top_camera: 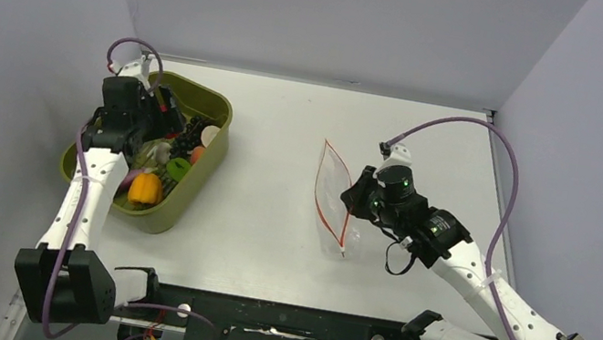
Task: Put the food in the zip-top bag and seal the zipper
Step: Pick up the fake fruit from the bin, then place the fake fruit in the zipper food storage bag.
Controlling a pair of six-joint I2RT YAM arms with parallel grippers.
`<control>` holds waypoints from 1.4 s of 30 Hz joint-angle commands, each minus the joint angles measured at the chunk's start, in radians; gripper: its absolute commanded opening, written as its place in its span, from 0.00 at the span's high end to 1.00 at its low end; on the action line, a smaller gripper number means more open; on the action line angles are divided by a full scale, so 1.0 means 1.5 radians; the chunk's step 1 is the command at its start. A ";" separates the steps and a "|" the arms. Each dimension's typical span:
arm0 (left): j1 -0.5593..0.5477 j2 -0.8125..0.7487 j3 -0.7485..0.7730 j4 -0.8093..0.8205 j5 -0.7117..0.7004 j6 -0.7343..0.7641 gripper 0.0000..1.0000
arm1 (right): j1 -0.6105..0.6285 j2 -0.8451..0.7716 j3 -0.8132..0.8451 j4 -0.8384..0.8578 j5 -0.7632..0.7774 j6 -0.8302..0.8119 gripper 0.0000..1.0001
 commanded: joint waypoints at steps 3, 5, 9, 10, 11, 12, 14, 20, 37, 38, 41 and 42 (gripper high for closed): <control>-0.047 -0.043 0.066 -0.017 0.092 0.019 0.41 | -0.004 0.020 0.043 0.049 0.001 0.021 1.00; -0.057 -0.053 0.069 -0.007 0.134 0.019 0.41 | -0.004 0.029 0.048 0.052 0.001 0.026 1.00; -0.074 -0.071 0.063 0.013 0.215 0.001 0.41 | -0.004 0.049 0.061 0.054 0.003 0.040 1.00; -0.078 -0.074 0.059 0.021 0.235 -0.008 0.42 | -0.004 0.053 0.064 0.055 0.003 0.043 1.00; -0.081 -0.077 0.055 0.030 0.256 -0.018 0.42 | -0.004 0.058 0.067 0.056 0.003 0.046 1.00; -0.085 -0.080 0.050 0.043 0.278 -0.028 0.42 | -0.004 0.061 0.069 0.059 0.001 0.047 1.00; -0.095 -0.088 0.038 0.078 0.326 -0.054 0.43 | -0.004 0.069 0.071 0.067 -0.003 0.051 1.00; -0.159 -0.108 0.026 0.164 0.381 -0.123 0.45 | -0.004 0.084 0.081 0.082 -0.014 0.054 1.00; -0.516 -0.038 -0.017 0.366 0.300 -0.238 0.47 | -0.003 0.090 0.078 0.114 -0.033 0.066 1.00; -0.526 -0.031 -0.017 0.369 0.292 -0.239 0.47 | -0.004 0.090 0.080 0.113 -0.032 0.065 1.00; -0.544 -0.013 -0.020 0.372 0.276 -0.236 0.48 | -0.004 0.085 0.083 0.112 -0.030 0.064 1.00; -0.546 -0.007 -0.021 0.366 0.254 -0.233 0.49 | -0.003 0.082 0.083 0.112 -0.030 0.063 1.00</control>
